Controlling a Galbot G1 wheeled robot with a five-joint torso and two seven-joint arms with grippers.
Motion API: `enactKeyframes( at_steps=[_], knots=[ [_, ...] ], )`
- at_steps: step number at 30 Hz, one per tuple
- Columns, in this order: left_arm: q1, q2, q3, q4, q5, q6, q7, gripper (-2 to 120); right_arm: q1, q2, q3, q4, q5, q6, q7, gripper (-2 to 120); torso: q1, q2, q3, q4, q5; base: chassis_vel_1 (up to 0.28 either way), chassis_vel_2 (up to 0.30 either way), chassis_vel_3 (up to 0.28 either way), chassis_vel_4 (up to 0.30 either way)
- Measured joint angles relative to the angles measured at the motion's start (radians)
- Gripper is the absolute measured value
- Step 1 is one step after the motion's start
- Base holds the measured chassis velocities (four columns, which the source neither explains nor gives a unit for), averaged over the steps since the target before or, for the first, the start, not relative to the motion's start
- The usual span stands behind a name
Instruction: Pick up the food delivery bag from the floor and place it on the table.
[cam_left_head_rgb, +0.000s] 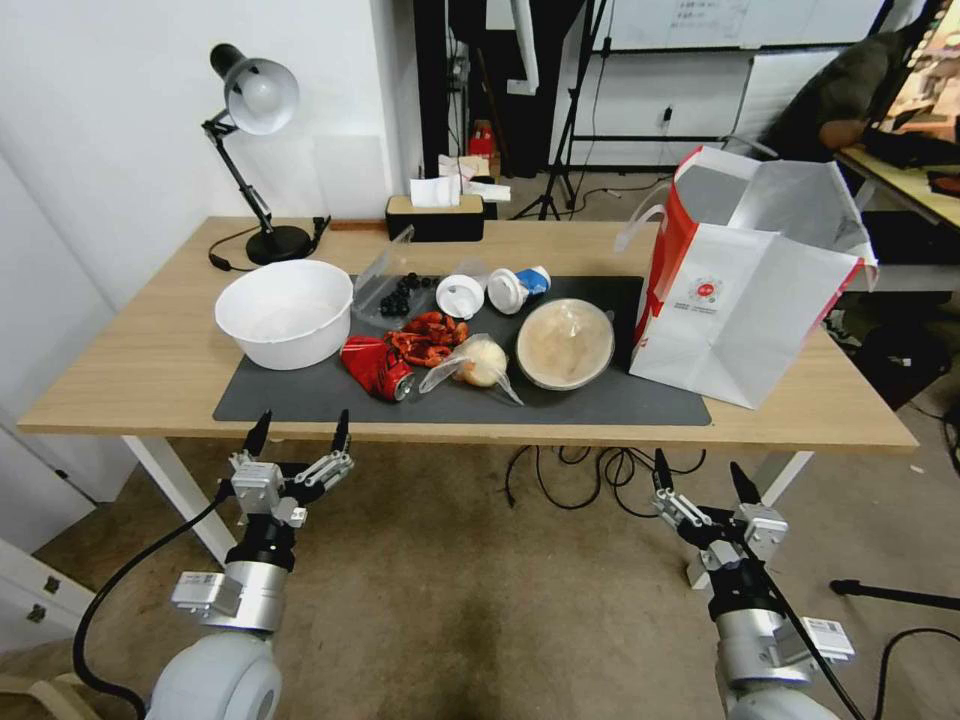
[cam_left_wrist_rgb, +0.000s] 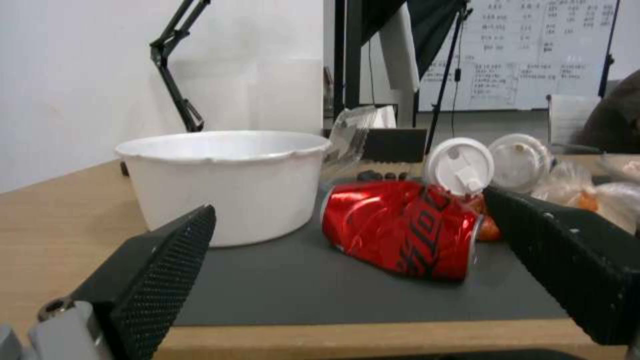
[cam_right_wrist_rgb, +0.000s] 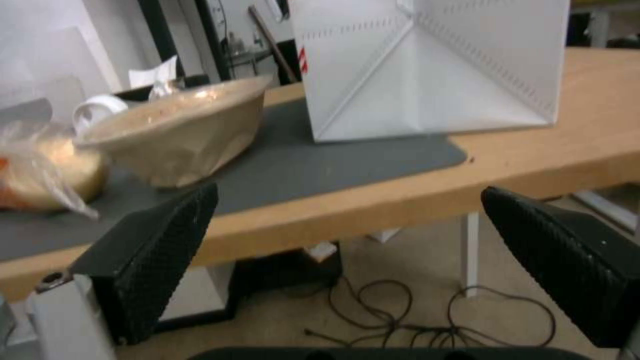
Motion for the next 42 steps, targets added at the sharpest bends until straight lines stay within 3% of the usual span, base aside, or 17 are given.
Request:
enactKeyframes(
  at_steps=[12, 42],
  knots=[
    [0.017, 0.02, -0.004, 0.022, 0.01, 0.013, -0.015, 100, 0.023, -0.033, -0.008, -0.031, 0.018, -0.019, -0.05, 100, 0.0, 0.0, 0.0, -0.0001, -0.0002, 0.0, 0.0, 0.0, 0.0],
    [0.016, 0.019, -0.003, 0.02, 0.002, 0.012, -0.014, 100, 0.025, -0.038, -0.004, -0.028, 0.022, -0.021, -0.053, 100, 0.0, 0.0, 0.0, -0.0001, -0.0001, 0.0, 0.0, 0.0, 0.0]
  ],
)
